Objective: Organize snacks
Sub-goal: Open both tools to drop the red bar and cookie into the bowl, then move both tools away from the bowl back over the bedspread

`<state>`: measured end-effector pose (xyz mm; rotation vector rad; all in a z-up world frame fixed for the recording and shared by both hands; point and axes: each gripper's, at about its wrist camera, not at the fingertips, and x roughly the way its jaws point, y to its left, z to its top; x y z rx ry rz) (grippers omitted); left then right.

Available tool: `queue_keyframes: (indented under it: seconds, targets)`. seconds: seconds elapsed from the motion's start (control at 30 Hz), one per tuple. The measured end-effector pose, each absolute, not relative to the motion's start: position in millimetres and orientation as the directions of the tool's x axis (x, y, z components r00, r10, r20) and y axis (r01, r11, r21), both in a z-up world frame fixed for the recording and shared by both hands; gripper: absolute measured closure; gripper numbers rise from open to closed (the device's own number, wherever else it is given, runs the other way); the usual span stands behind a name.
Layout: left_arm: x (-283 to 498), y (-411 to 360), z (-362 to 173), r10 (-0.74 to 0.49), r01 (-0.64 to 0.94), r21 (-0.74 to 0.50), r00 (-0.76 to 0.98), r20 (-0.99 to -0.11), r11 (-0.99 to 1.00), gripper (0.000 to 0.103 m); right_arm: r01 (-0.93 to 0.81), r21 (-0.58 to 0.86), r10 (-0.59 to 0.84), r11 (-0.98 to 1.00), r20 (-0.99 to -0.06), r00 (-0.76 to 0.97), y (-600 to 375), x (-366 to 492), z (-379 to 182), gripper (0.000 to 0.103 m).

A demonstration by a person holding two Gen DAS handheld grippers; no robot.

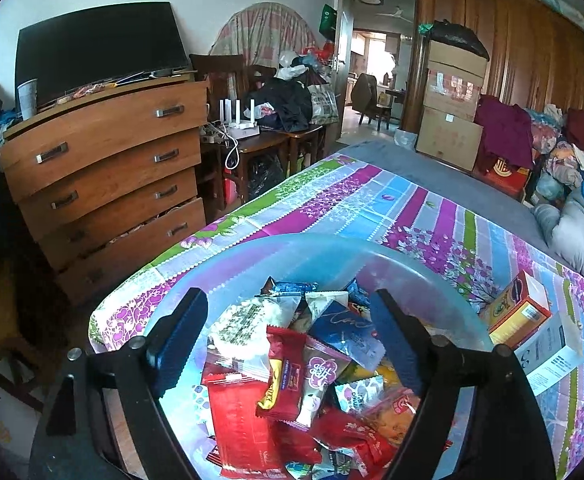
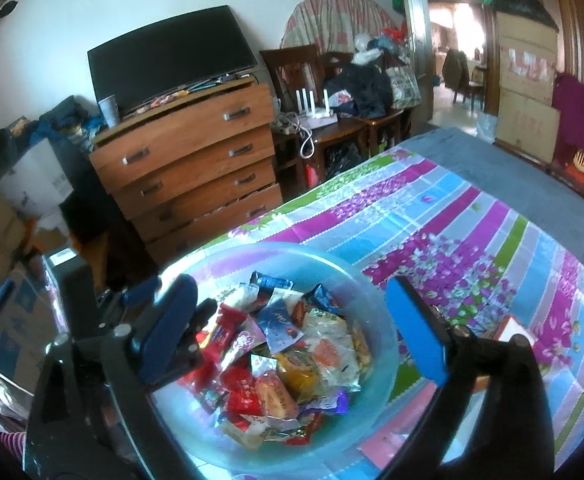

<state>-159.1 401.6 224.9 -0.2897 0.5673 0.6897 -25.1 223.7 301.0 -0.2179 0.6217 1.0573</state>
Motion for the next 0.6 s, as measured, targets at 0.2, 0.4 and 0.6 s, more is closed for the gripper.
queue_keyframes:
  seconds: [0.2, 0.4, 0.6]
  targets:
    - [-157, 389, 234, 0.521, -0.660, -0.053, 0.637, -0.569, 0.749, 0.018, -0.853, 0.119, 0.751, 0.508, -0.546, 0.371, 203, -28, 308, 0.006]
    - [-155, 370, 243, 0.517, -0.642, -0.042, 0.652, -0.555, 0.765, 0.018, -0.832, 0.127, 0.747, 0.540, -0.529, 0.403, 176, -28, 311, 0.004]
    - [-151, 334, 250, 0.480, -0.592, -0.045, 0.692, -0.539, 0.804, 0.018, -0.784, 0.168, 0.743, 0.598, -0.484, 0.463, 130, -27, 311, 0.000]
